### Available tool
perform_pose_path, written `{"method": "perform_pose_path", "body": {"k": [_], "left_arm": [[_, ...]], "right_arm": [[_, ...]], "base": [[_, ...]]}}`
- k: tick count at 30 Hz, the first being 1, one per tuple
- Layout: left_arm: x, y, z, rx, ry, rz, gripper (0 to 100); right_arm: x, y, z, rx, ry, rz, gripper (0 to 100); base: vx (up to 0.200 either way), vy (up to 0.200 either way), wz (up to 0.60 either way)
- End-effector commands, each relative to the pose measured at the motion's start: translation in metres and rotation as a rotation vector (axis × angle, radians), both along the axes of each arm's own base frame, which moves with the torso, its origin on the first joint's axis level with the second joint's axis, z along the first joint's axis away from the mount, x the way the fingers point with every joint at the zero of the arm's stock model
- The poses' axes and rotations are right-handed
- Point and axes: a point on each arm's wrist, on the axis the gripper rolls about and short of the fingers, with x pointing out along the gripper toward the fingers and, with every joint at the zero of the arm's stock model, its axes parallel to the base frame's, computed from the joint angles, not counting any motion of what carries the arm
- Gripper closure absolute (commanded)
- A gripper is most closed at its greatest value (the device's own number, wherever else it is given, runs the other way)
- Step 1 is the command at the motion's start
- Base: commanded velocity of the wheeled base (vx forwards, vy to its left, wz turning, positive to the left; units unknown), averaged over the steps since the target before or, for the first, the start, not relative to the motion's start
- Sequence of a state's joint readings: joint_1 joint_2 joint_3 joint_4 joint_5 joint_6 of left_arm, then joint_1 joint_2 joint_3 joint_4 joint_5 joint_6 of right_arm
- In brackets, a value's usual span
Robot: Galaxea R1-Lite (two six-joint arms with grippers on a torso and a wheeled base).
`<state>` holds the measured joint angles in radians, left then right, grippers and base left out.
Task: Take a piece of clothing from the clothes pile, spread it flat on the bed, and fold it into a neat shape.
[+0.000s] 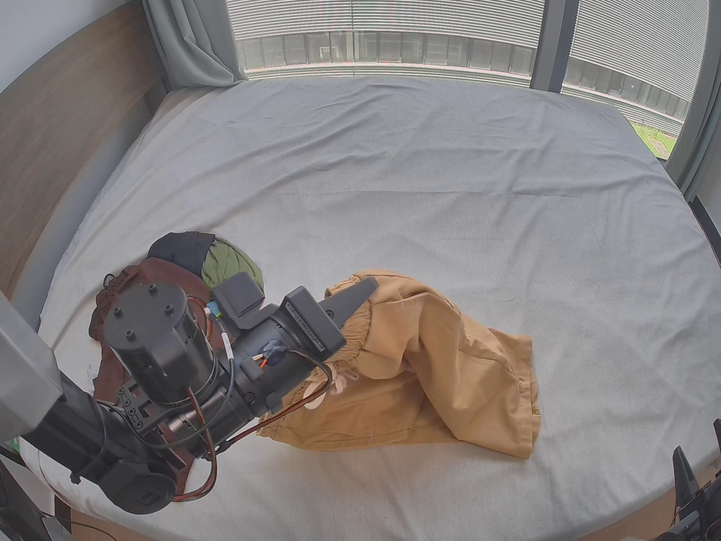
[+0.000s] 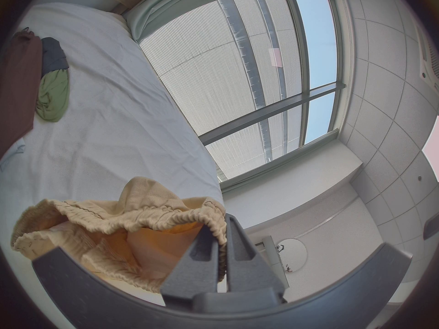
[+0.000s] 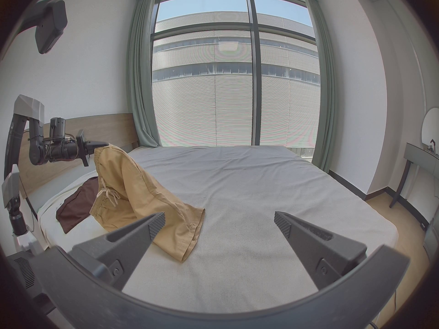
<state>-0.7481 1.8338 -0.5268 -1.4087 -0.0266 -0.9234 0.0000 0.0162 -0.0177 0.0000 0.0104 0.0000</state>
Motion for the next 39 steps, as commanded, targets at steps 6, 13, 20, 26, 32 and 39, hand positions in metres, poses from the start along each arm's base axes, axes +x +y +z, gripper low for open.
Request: {"method": "perform_pose_path", "body": {"k": [6, 13, 20, 26, 32, 39], "left_arm": [[0.007, 0.017, -0.016, 0.044, 0.02, 0.061, 100], [0.017, 0.036, -0.026, 0.083, -0.032, 0.138, 100], [0.023, 0.051, -0.026, 0.092, -0.034, 0.194, 100], [0.028, 0.074, -0.038, 0.231, -0.063, 0.238, 100], [0.032, 0.092, -0.05, 0.358, -0.088, 0.255, 100], [0.032, 0.113, -0.06, 0.474, -0.115, 0.246, 100]], "right_arm": [[0.0, 0.0, -0.005, 0.0, 0.0, 0.0, 0], [0.0, 0.0, -0.005, 0.0, 0.0, 0.0, 0], [0.0, 0.0, -0.005, 0.0, 0.001, 0.0, 0], [0.0, 0.0, -0.005, -0.002, 0.001, 0.0, 0], [0.0, 0.0, -0.005, -0.003, 0.001, 0.002, 0], [0.0, 0.0, -0.005, -0.005, 0.001, 0.003, 0]], "base": [[0.0, 0.0, 0.0], [0.0, 0.0, 0.0], [0.0, 0.0, 0.0], [0.0, 0.0, 0.0], [0.0, 0.0, 0.0], [0.0, 0.0, 0.0]]}}
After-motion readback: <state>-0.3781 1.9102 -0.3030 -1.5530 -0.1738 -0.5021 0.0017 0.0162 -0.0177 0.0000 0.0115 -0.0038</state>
